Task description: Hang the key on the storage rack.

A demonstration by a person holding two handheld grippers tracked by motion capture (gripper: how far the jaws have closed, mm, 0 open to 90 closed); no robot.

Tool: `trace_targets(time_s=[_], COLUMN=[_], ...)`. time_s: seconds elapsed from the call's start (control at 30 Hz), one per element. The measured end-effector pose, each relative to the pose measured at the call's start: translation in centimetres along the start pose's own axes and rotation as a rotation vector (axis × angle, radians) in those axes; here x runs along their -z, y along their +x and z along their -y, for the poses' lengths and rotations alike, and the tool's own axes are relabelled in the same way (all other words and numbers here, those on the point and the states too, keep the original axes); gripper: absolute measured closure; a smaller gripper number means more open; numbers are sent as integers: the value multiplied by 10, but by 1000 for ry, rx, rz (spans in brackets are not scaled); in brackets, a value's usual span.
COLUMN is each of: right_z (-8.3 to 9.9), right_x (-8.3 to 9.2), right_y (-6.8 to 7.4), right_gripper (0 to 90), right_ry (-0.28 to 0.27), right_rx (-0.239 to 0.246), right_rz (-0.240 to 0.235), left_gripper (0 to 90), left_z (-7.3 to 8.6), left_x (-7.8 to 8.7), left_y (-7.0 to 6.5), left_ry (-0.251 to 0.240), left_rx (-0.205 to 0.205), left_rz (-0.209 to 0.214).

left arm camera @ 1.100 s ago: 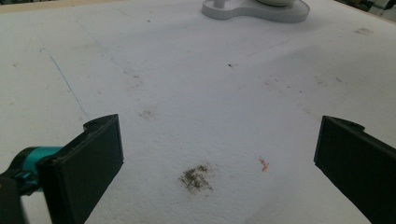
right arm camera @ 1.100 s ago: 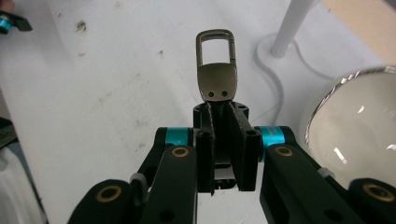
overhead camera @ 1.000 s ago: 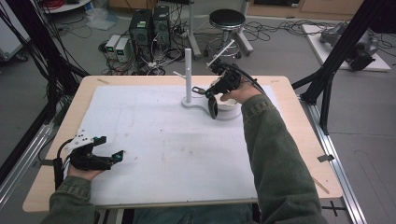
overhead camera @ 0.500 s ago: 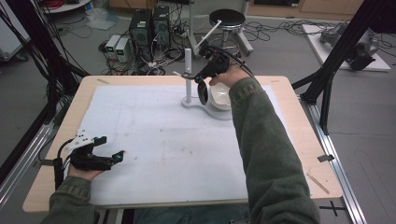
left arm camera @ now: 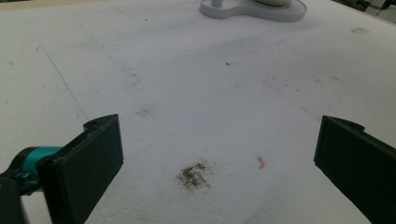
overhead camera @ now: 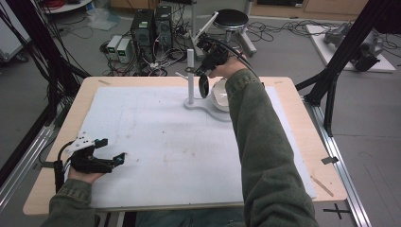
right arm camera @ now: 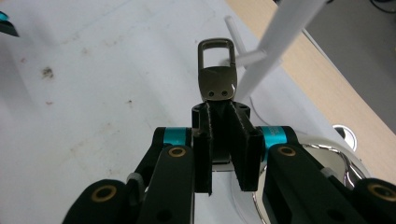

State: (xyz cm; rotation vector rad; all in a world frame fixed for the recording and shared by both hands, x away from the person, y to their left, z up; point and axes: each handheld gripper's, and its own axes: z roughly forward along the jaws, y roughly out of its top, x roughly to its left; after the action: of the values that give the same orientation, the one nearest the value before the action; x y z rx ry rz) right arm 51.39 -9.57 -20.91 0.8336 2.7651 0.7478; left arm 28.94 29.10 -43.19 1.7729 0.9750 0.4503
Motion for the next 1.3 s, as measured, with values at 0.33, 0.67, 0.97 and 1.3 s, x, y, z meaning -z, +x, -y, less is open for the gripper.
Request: trace_targets(time_s=[0.33,0.67,0.97,1.3], right_z=[12,17,33,63], right_x=[-16,-20,-14,-8], right_y=[-8,-9,-3,1], right_gripper=[793,564,6,5], right_ry=[16,-9,-85,-140], right_rx=[-36,-83,-146,-178], right_rz=[-3,2,91,58], left_gripper=[18,18,18,18], left_z=[0,0,0,0], left_x=[0,-1,-1,-1], left_y=[1,2,0,0], left_ry=[2,1,0,2], left_rx=[0,4,8,4], left_rz=[-2,11,11,10])
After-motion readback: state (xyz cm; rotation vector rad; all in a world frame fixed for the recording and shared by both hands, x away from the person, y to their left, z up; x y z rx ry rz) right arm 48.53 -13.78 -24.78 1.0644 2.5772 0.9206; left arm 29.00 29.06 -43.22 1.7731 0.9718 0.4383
